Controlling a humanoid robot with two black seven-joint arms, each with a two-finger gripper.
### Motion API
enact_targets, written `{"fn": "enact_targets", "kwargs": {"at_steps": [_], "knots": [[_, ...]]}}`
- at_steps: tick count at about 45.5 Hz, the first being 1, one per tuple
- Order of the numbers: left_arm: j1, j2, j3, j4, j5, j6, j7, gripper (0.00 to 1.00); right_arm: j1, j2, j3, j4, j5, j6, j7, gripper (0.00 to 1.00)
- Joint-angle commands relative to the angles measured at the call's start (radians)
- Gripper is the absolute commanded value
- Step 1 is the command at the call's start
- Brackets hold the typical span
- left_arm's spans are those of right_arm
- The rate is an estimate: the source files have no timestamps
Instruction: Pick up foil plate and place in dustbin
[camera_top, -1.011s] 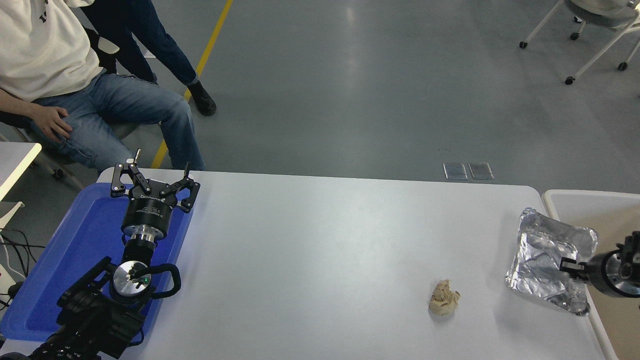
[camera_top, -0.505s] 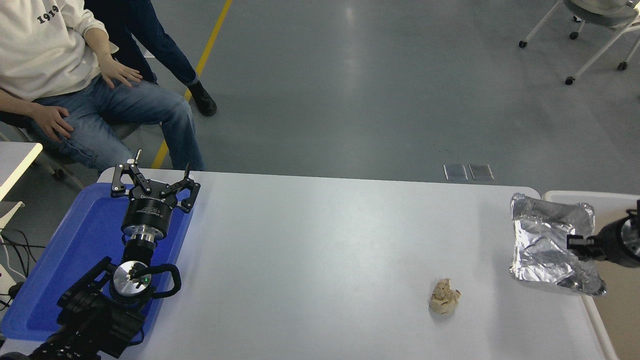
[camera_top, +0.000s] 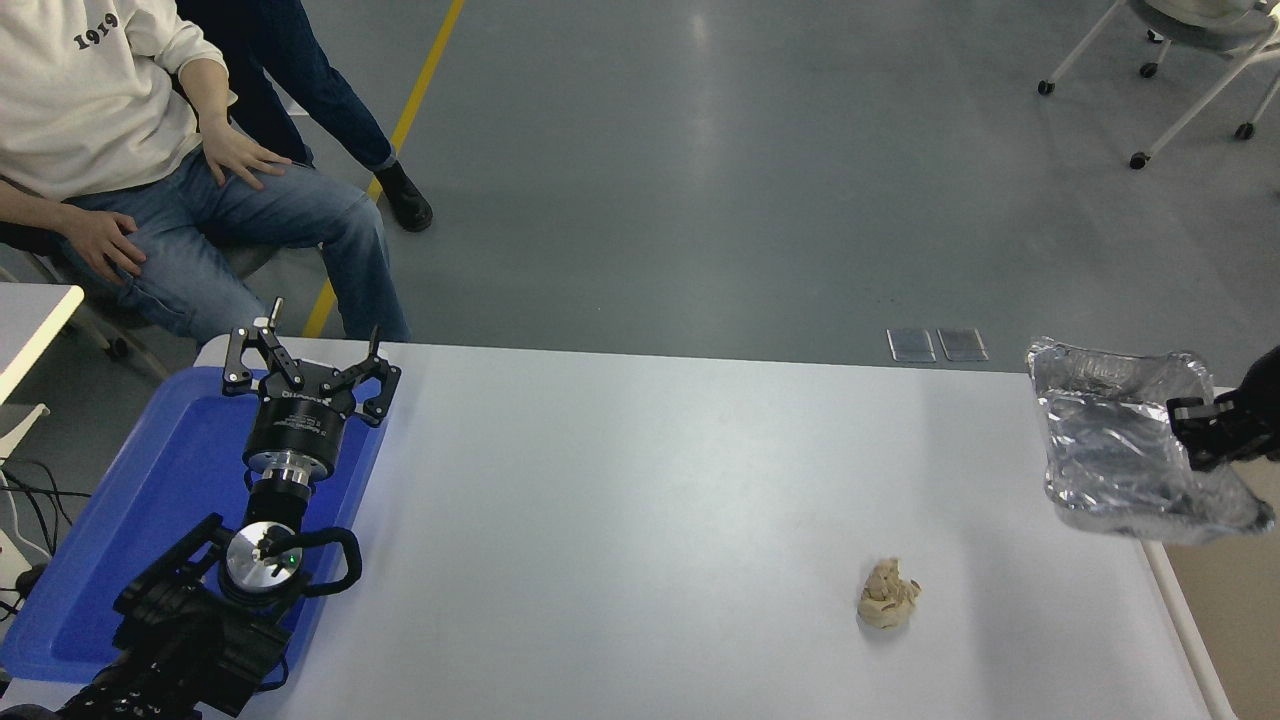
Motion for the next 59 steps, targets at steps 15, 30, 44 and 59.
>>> {"fn": "enact_targets", "kwargs": {"at_steps": [15,30,44,59], "knots": [[0.000,0.000,0.000,0.000,0.001,0.000,0.000,1.00,0.251,0.006,-0.080,0.004,0.044,0.048,-0.001,0.00],[0.001,0.000,0.000,0.000,0.000,0.000,0.000,1.00,0.251,-0.018,-0.113,0.001,0.047,0.048,-0.001,0.00],[0.001,0.000,0.000,0.000,0.000,0.000,0.000,1.00,0.254,-0.100,-0.211,-0.024,0.033,0.048,-0.007,0.00],[0.001,0.000,0.000,0.000,0.000,0.000,0.000,1.00,0.308,-0.169,-0.423,-0.087,0.044,0.048,-0.007,0.00]]}}
